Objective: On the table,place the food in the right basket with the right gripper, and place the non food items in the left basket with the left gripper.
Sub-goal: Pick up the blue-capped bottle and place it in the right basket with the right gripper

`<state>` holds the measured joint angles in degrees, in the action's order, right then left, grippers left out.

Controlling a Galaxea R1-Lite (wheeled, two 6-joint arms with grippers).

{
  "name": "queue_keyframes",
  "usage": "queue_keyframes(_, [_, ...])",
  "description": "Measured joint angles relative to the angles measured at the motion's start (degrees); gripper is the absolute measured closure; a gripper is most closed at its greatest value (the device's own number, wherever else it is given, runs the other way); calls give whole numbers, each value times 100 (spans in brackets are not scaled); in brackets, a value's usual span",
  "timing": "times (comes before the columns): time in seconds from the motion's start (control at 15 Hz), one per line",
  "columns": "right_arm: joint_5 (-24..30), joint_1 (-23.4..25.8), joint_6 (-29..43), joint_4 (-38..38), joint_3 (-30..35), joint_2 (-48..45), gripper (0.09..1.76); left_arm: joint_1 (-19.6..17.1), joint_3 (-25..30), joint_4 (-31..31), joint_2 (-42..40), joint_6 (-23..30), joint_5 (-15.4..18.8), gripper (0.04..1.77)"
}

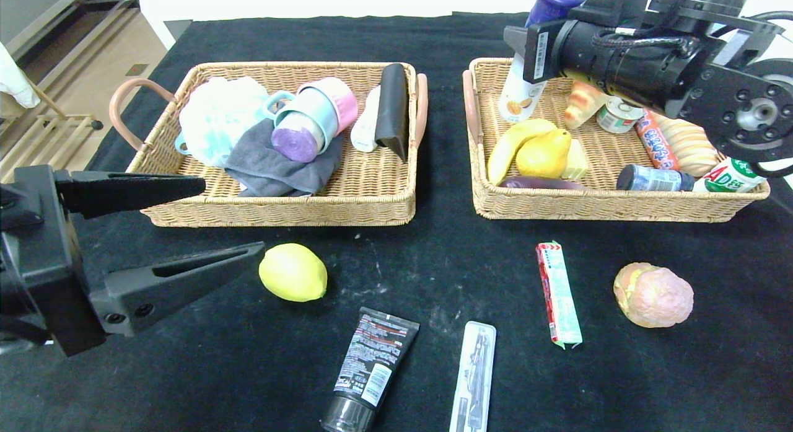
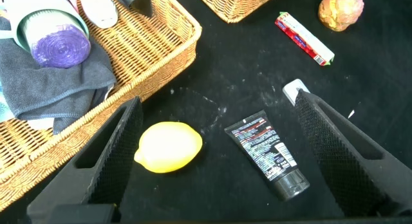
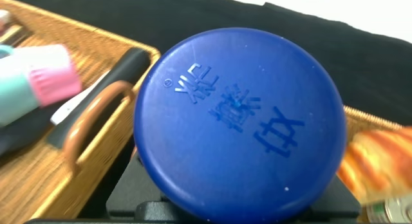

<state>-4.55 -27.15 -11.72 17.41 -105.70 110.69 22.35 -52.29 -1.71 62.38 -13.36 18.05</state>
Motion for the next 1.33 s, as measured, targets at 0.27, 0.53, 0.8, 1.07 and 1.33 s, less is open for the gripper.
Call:
queue_keyframes(0.27, [128,190,-5,-16,-750,692,101,-2,4,-5,-9,-9,-4,9])
queue_keyframes(0.53, [116,227,-7,157,-830,951,101,-2,9,-2,2,-15,-4,9])
queue_keyframes(0.8, [98,245,-7,235,-830,1017,101,-2,15,-2,2,-20,-4,9])
queue_keyframes(1.07, [96,256,-55,318,-830,1067,101,-2,17,-5,2,-20,-4,9])
queue_keyframes(1.33, [102,251,-95,384,-829,1108,76,-2,17,-9,2,-15,0,9])
